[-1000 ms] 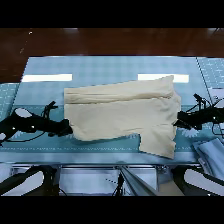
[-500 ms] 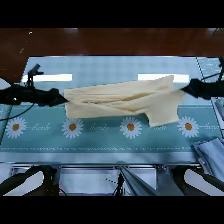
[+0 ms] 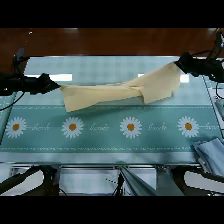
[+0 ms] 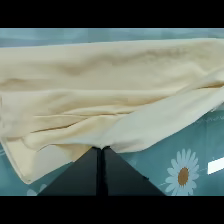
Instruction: Fold the shirts.
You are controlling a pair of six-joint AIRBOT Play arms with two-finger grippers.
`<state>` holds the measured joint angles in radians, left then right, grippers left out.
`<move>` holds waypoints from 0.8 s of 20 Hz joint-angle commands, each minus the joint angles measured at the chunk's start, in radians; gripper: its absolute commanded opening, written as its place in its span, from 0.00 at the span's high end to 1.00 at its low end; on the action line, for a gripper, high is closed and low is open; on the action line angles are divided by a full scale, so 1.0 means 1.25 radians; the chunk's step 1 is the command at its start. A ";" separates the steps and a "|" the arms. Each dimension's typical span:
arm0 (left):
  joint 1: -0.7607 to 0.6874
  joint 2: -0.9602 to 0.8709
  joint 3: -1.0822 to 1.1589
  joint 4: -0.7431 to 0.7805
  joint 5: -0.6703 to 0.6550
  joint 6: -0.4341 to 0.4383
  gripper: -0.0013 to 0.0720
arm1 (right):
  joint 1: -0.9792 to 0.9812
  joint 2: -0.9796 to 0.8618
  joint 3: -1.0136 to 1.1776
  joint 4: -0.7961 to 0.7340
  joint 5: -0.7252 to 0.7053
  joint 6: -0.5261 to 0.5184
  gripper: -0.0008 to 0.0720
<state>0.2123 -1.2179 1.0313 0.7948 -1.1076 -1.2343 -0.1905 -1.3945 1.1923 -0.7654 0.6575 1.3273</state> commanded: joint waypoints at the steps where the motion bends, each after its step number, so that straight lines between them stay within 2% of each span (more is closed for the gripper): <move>1: 0.018 -0.039 0.004 0.001 0.013 0.009 0.96 | 0.013 -0.067 0.018 0.001 -0.049 0.022 0.96; 9: 0.009 -0.167 0.004 -0.030 0.091 0.018 0.95 | 0.056 -0.164 0.018 0.004 -0.078 0.024 0.96; 13: 0.005 -0.205 0.004 -0.015 0.025 0.035 0.95 | 0.055 -0.164 0.018 -0.002 -0.070 0.020 0.96; 15: 0.005 -0.211 0.003 0.033 0.012 0.042 0.95 | 0.038 -0.159 0.018 -0.009 -0.053 0.016 0.96; 16: 0.006 -0.211 0.003 0.050 0.012 0.041 0.95 | 0.029 -0.158 0.018 -0.009 -0.037 0.014 0.92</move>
<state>0.2192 -1.4643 1.0359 0.7986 -1.0637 -1.1946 -0.1364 -1.5929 1.2144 -0.7696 0.5812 1.3537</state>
